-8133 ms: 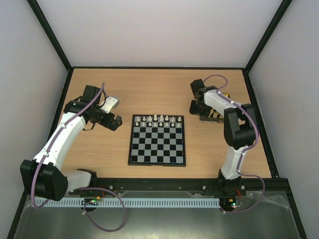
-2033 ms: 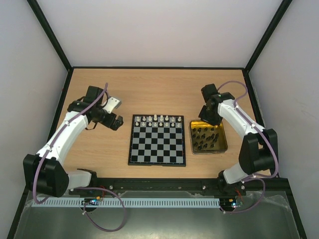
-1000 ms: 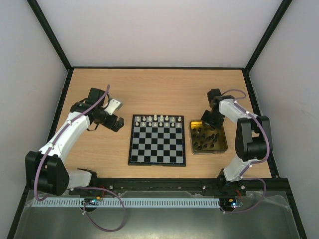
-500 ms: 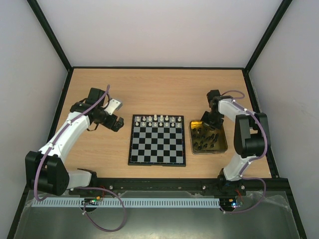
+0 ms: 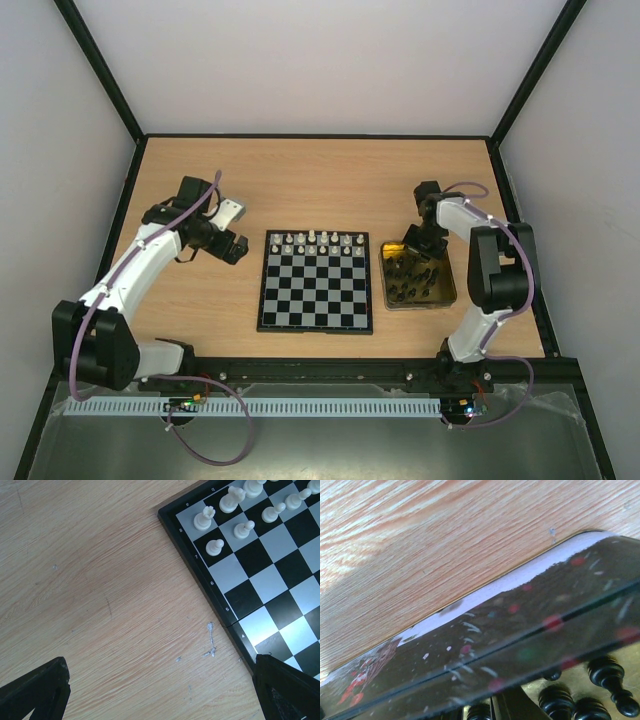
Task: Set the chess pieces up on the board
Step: Pick up the chess piece from the storage box.
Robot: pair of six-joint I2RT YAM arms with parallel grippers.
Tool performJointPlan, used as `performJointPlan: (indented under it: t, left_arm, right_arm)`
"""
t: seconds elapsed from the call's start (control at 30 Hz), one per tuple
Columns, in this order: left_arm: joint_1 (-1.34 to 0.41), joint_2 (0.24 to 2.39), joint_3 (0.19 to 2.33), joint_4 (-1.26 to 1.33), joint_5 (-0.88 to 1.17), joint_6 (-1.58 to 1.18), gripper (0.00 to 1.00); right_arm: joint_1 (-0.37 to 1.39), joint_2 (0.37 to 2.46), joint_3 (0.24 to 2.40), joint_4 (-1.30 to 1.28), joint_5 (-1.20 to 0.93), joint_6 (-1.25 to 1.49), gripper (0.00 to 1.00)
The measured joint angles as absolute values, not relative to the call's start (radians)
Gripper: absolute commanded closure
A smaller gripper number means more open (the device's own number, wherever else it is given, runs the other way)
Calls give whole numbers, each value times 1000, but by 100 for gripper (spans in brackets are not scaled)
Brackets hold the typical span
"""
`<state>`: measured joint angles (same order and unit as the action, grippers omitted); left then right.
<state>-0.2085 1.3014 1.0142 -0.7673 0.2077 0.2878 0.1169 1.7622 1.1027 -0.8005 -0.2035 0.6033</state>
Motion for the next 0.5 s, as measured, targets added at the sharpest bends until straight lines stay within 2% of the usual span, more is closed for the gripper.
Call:
performJointPlan:
  t: [0.33, 0.5]
  left_arm:
    - [-208, 1311, 1014, -767, 201, 288, 1]
    - [-208, 1316, 1014, -767, 201, 288, 1]
  right_arm:
    - [117, 1788, 1134, -801, -203, 594, 97]
    - [117, 1788, 1136, -801, -203, 590, 98]
